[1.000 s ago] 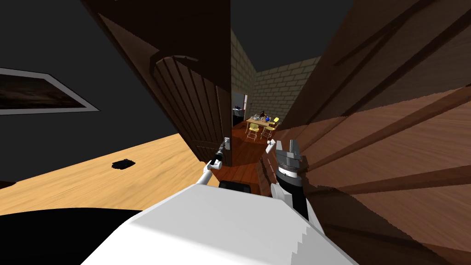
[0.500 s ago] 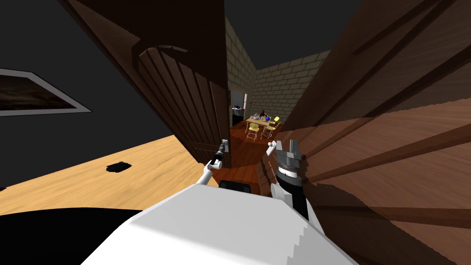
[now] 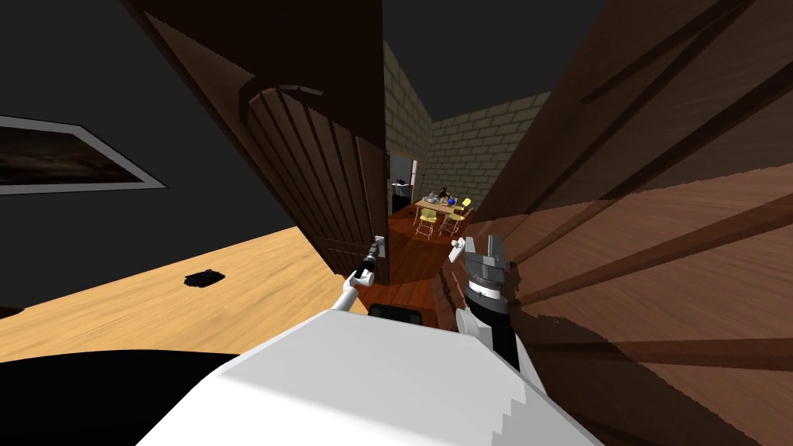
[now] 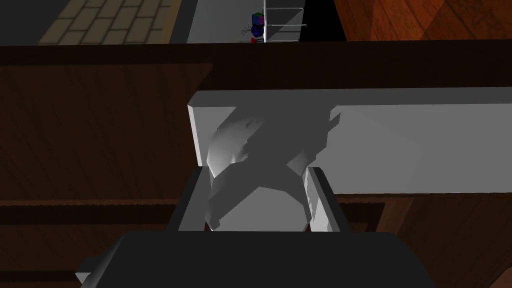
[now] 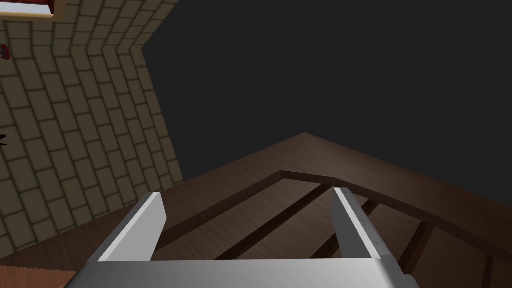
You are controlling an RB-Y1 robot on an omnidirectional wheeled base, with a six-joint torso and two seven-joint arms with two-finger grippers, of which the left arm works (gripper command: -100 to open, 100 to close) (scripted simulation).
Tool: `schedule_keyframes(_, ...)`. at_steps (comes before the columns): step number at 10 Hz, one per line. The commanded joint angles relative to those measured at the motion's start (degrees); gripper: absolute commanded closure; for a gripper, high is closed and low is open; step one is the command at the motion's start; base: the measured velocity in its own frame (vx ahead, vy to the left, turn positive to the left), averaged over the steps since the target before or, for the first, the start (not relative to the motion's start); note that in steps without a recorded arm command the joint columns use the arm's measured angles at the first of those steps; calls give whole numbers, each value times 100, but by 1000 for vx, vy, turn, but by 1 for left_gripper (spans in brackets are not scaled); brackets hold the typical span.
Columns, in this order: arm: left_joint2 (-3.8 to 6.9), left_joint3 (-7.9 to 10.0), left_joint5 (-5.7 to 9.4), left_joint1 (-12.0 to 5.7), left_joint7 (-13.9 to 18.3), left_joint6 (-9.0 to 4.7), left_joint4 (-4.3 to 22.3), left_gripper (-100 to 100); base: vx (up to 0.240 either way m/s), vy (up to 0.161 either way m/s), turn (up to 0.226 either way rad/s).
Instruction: Push the door open
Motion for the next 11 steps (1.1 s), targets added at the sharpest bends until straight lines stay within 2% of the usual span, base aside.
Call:
schedule_keyframes(1, 26, -32, 13, -8, -19, -6, -20, 100, 151, -29, 203)
schedule_keyframes(5, 53, -250, 55, 3, -73, 7, -39, 100, 200, 8, 286)
schedule_keyframes(6, 55, -297, 51, 27, -59, 64, -97, -100, -50, 2, 58)
schedule_keyframes(9, 40, -367, 60, 49, -52, 108, -162, -100, -214, -2, -23)
schedule_keyframes(11, -30, -450, 70, 75, -44, 161, -240, -100, -305, -10, -4)
